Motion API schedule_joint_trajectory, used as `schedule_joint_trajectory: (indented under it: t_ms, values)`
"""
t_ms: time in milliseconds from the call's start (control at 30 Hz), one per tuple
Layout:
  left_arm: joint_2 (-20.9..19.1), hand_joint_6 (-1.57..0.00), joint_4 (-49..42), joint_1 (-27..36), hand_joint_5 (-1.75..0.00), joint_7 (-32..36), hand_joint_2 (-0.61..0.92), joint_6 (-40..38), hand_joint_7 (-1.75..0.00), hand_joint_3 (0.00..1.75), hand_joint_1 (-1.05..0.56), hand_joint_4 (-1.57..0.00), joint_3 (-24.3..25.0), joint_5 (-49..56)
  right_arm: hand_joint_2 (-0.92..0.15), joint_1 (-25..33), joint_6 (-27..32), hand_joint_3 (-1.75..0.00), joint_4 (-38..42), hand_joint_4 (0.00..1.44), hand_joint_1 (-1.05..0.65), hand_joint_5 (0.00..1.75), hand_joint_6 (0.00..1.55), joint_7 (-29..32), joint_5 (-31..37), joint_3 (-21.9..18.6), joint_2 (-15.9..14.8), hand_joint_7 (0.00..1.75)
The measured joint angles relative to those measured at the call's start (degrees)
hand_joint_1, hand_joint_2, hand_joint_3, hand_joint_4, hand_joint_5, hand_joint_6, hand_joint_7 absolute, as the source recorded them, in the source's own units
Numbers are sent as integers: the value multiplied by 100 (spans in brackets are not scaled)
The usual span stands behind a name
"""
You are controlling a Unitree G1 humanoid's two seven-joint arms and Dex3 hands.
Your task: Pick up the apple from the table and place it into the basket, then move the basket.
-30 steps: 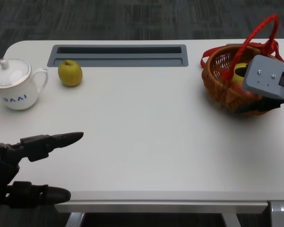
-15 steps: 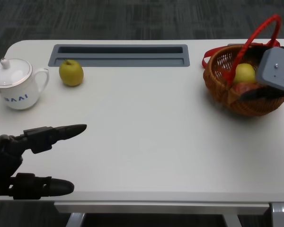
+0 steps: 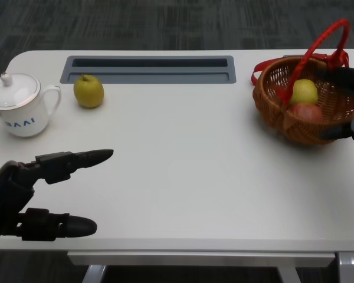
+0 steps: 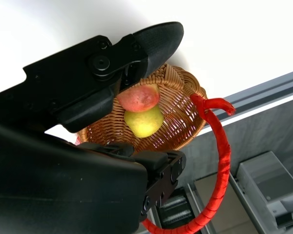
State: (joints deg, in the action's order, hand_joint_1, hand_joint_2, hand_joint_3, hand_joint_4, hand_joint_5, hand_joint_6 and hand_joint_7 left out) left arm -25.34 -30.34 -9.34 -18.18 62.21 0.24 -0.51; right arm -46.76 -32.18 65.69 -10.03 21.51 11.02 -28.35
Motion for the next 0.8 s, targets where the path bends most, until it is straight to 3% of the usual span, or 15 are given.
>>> schedule_joint_trajectory:
  t_ms: [200, 433, 633, 800]
  values:
    - [11, -60, -39, -80, 0, -39, 72, 12, 0, 0, -55, -65, -12, -17, -86, 830, -372, 0, -781, 44, -81, 2, 42, 10, -283, -285, -174, 2]
    - [28, -61, -73, -136, 0, -132, 72, 13, 0, 0, -56, -65, -38, -115, -84, 2031, -599, 0, -2068, 49, -73, 2, 46, 16, -763, -617, -170, 2]
    - [31, -61, -32, -165, 0, -292, 73, -16, 0, 0, -56, -66, -61, -275, -82, 3021, -1127, 0, -3222, 52, -63, 1, 47, 27, -1261, -724, 247, 1]
    - [30, -61, 5, -167, -1, -384, 72, -19, 0, 0, -56, -66, -72, -432, -83, 3428, -1259, 0, -3759, 55, -64, 2, 49, -78, -1467, -723, 561, 1]
